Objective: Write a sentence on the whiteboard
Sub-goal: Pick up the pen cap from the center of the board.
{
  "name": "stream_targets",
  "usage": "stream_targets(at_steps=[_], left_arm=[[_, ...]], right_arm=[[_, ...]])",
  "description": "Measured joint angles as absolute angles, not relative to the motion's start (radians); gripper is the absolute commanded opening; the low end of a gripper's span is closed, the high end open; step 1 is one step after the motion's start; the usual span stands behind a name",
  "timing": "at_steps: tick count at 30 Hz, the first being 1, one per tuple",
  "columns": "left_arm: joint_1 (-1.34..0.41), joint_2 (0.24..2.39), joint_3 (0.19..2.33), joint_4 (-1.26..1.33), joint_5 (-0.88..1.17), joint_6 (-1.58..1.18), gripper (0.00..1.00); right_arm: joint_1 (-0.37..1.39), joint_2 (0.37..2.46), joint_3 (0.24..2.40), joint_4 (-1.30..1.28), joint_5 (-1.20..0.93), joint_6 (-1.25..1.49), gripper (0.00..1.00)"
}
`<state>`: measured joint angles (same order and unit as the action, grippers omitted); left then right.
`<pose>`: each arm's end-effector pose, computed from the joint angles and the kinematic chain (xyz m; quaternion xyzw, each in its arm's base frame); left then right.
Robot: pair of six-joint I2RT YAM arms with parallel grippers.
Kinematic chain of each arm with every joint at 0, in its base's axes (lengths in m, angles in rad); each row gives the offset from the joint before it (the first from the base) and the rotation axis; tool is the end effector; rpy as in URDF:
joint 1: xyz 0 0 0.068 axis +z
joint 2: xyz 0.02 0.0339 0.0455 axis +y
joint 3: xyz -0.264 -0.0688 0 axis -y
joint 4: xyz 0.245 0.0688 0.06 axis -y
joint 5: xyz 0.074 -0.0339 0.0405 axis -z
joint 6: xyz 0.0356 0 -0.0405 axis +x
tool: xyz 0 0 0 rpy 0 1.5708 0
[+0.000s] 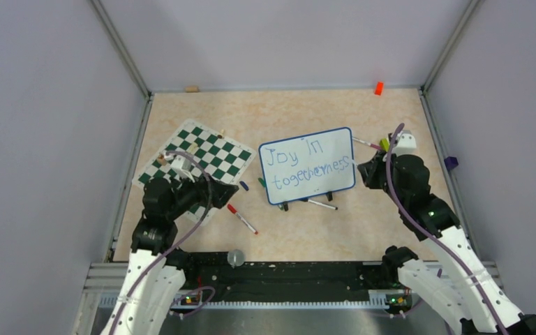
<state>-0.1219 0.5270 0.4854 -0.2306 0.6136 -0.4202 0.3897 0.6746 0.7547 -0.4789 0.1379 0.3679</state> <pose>0.1349 -0.0372 0.2683 0.0677 0.7780 -0.3861 0.4909 0.1442 0.0540 0.3154 0.0290 0.8315 0.1507 0.5338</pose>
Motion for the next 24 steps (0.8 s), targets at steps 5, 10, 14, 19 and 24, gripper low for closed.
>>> stream_targets(at_steps=[5,10,14,19,24], left_arm=[[-0.101,0.433,0.472,-0.274,0.458,-0.481,0.99],[-0.098,0.331,0.470,-0.340,0.248,-0.548,0.99],[-0.097,0.255,0.428,-0.352,0.115,-0.632,0.99],[-0.097,0.354,0.418,-0.387,0.142,-0.705,0.99],[-0.097,0.564,0.445,-0.437,0.227,-0.753,0.99]], right_arm=[[0.390,0.661,0.755,-0.477,0.140,0.368,0.00],[0.390,0.656,0.754,-0.469,0.141,0.368,0.00],[0.390,0.645,0.754,-0.452,0.141,0.368,0.00],[0.390,0.641,0.754,-0.442,0.139,0.369,0.00],[0.390,0.641,0.753,-0.435,0.136,0.368,0.00]])
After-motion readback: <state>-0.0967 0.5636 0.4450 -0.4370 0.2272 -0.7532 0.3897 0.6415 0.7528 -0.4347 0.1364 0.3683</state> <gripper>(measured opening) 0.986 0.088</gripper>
